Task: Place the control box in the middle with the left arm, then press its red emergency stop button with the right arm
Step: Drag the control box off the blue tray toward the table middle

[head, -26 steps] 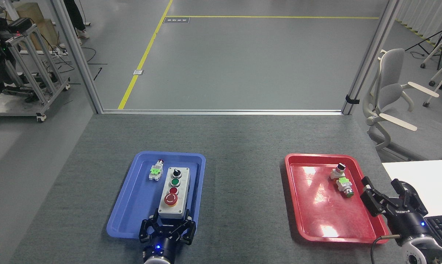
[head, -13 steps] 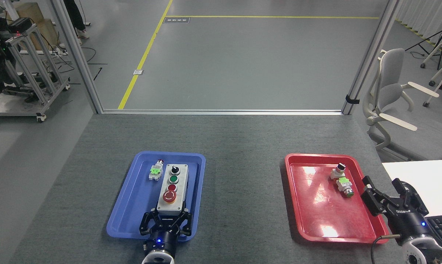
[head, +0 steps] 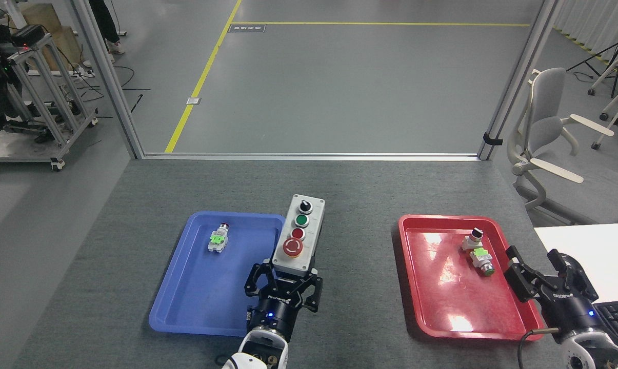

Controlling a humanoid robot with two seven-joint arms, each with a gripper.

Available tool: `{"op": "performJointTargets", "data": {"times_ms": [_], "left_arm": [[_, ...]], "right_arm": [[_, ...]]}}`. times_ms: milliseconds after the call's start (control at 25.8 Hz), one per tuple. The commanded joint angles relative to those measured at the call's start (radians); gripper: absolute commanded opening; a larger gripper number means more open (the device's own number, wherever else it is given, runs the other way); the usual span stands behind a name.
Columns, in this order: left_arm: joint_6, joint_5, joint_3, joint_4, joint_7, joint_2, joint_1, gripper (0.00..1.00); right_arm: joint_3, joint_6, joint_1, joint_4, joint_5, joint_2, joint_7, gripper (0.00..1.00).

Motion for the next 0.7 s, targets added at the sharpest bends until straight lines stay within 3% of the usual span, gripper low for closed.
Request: {"op": "performJointTargets", "data": {"times_ms": [0, 155, 426, 659], "left_arm": [[0.01, 0.064, -0.145, 0.025, -0.011, -0.001, -0.031, 0.0], [0.007, 0.103, -0.265, 0.074, -0.004, -0.001, -0.04, 0.0], [0.014, 0.211, -0.322, 0.136, 0.025, -0.001, -0.049, 0.0], [0.24, 0.298, -0.328, 0.137, 0.019, -0.001, -0.068, 0.0]], "right_arm": [[0.0, 0.0, 0.0, 0.0, 0.001, 0.001, 0.0, 1.0], [-0.002, 0.0, 0.0, 0.0, 0.001, -0.004, 0.0, 1.0], [-0.003, 0.0, 0.0, 0.001, 0.001, -0.004, 0.0, 1.0], [-0.003, -0.006, 0.0, 0.003, 0.0, -0.004, 0.0, 1.0]]}}
